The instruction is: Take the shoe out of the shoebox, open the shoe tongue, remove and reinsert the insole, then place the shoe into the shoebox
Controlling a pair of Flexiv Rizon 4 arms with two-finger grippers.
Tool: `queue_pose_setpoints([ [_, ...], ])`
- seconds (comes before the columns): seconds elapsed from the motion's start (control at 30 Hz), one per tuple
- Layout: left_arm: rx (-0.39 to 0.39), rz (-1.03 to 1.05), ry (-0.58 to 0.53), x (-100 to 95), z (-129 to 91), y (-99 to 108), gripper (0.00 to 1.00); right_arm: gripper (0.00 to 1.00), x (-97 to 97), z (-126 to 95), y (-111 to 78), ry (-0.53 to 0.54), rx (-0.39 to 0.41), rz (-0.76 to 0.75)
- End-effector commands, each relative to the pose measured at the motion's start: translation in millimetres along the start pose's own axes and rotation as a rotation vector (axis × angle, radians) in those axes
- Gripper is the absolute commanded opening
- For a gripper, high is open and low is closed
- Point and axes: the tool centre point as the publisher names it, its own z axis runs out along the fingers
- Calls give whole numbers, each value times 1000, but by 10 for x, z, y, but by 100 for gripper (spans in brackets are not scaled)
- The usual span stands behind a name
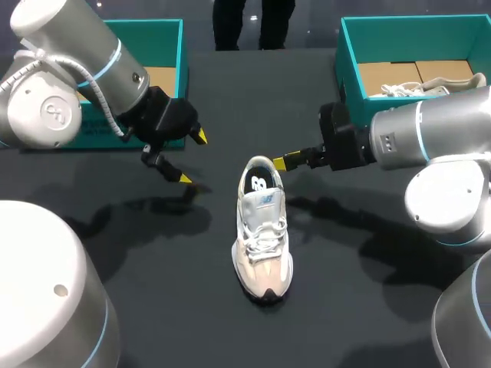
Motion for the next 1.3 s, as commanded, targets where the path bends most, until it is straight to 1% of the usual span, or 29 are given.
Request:
queue_pose_setpoints([
  [0.03,-6,32,31,-2,-159,-4,100,49,-1,-159,42,-80,63,7],
  [0.1,-10,54,48,1,-217,3,100,48,-32,-214,63,-104,82,10],
  [0.17,-22,72,56,1,-272,15,100,48,-60,-272,84,-100,104,10],
  [0.3,-26,101,74,-3,-408,43,100,44,-86,-353,138,-124,172,-8],
  [0.4,-23,121,84,-9,-540,80,100,44,-131,-415,183,-193,214,-4],
  [0.6,-28,132,91,-48,-814,204,100,44,-189,-557,260,-250,258,12],
  [0.67,-29,134,93,-59,-907,239,100,44,-200,-598,286,-285,284,15],
  [0.83,-51,155,120,-54,-1087,325,100,43,-182,-667,370,-347,357,37],
  [0.93,-50,165,139,-46,-1174,361,100,40,-131,-700,408,-407,419,59],
  [0.97,-54,167,142,-47,-1199,367,100,39,-116,-705,415,-411,431,66],
  [1.0,-55,168,142,-51,-1223,378,100,38,-93,-709,420,-441,445,71],
  [1.03,-51,167,136,-58,-1251,390,100,36,-77,-714,426,-471,461,78],
  [1.07,-45,166,133,-64,-1279,402,100,27,-62,-717,427,-491,471,84],
  [1.1,-42,170,133,-65,-1301,416,100,21,-48,-718,429,-524,477,90],
  [1.17,-35,178,131,-76,-1348,444,100,0,-17,-717,421,-579,504,114],
  [1.2,-31,191,140,-82,-1381,461,100,0,-7,-714,413,-607,515,129],
  [1.23,-44,200,148,-89,-1407,475,100,0,2,-711,401,-644,528,145],
  [1.3,-53,205,151,-96,-1429,492,100,0,26,-714,382,-678,540,168],
])
